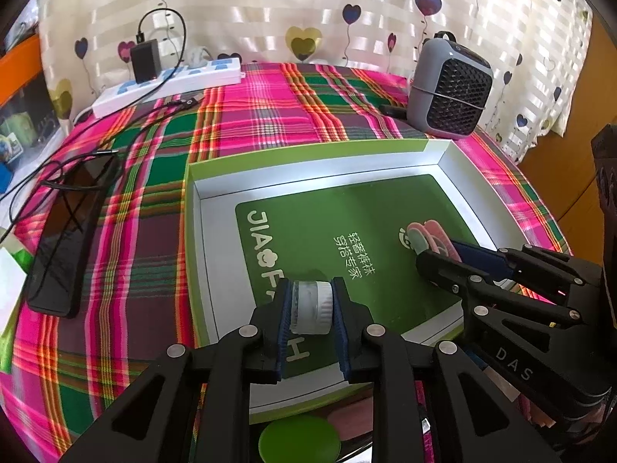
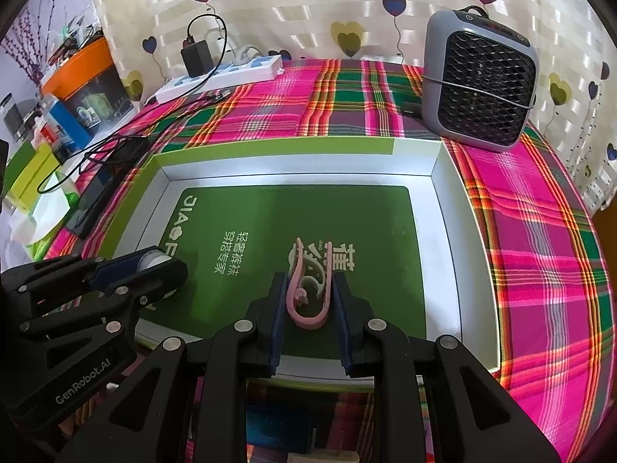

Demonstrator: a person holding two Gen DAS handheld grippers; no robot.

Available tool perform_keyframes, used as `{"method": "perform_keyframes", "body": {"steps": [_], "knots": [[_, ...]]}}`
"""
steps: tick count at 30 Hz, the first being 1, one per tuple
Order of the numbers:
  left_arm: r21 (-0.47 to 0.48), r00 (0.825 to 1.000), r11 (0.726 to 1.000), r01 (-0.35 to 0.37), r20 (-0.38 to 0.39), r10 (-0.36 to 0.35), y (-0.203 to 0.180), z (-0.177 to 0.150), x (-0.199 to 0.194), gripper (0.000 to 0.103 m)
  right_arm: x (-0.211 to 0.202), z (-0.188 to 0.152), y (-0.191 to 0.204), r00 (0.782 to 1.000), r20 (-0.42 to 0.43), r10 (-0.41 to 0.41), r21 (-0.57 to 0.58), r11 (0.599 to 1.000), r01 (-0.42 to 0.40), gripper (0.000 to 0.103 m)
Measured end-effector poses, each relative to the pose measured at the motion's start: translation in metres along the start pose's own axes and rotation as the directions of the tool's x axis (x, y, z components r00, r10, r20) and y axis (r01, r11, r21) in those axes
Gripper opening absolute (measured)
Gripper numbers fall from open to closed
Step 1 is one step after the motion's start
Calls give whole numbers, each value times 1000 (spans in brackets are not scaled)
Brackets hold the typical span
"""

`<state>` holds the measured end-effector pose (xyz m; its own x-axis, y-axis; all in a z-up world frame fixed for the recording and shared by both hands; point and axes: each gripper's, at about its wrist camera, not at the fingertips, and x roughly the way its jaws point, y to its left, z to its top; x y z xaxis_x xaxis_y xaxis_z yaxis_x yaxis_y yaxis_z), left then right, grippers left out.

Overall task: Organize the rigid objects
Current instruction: 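Carry the pink clip into the green tray with the right gripper and release, then lower the white container into the tray with the left gripper and release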

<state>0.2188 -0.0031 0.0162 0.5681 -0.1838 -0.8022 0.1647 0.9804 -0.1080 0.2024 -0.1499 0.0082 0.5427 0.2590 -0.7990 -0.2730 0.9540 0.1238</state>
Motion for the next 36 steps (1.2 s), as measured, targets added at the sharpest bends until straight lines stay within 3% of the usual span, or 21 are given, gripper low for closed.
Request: {"method": "perform_keyframes", "body": {"steps": [6, 8, 11, 36], "knots": [[4, 1000, 1000, 10, 6, -10, -1, -2, -1, 31, 0, 1, -1, 1000, -1, 0, 10, 1000, 0, 26], [-2, 1000, 1000, 8, 9, -8, -1, -2, -3, 35, -1, 0, -1, 1000, -1, 0, 13, 1000, 0, 37], [-7, 1000, 1000, 3, 10, -3, 0, -3, -5, 36, -3, -1, -1, 1000, 8, -2, 22, 1000, 2, 45], [-20, 990, 999, -39, 136, 41, -11, -38, -81, 36, -70, -28, 17, 989, 149, 1, 20, 1000, -4, 45]]}}
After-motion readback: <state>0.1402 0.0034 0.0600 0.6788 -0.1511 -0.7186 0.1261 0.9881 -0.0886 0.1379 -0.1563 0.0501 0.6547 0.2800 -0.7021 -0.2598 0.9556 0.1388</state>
